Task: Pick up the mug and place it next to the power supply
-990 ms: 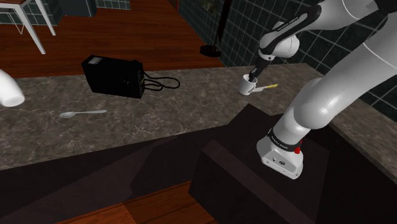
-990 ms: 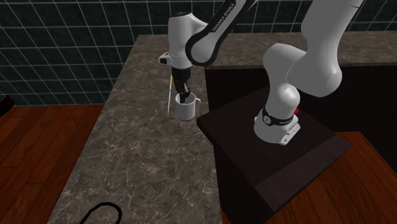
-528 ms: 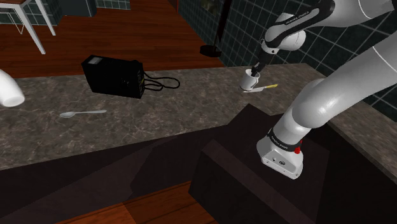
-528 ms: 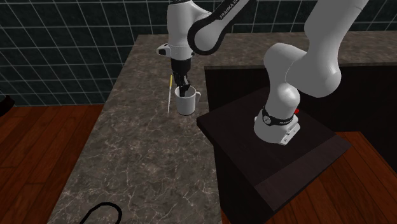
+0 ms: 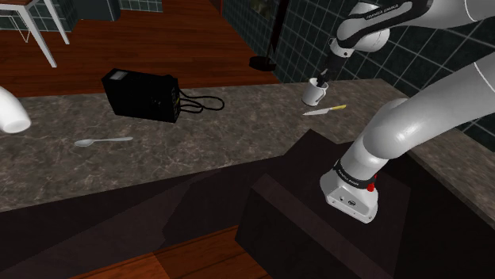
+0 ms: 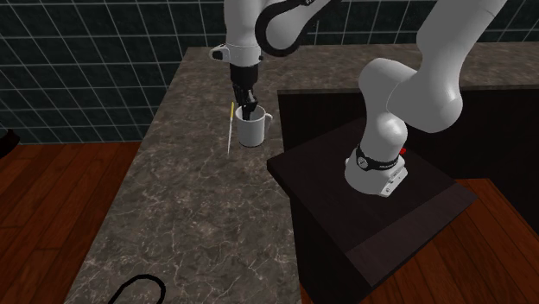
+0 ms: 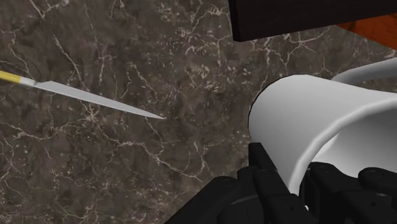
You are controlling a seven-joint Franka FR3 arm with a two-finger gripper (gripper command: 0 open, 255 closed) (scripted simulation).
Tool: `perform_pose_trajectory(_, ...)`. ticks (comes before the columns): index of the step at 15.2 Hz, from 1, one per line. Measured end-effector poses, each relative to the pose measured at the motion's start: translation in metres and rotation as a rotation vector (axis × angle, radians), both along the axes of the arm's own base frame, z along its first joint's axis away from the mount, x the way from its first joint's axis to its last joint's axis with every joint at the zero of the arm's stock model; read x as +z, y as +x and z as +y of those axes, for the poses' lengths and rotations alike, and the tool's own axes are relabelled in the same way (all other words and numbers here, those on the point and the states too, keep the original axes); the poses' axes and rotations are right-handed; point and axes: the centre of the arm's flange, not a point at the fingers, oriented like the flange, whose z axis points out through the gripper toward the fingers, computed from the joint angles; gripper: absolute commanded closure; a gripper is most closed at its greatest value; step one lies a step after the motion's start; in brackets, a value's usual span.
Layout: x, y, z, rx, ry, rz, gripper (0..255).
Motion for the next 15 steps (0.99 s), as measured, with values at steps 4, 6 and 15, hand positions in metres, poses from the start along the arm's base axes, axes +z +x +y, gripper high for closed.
perform_pose_trajectory(4,0.021,0.0,0.0,0.0,0.0,0.0,255)
perform_pose_trajectory(6,0.032,0.0,0.0,0.0,0.0,0.0,255)
perform_pose_trajectory(15,0.08,0.0,0.0,0.0,0.0,0.0,255)
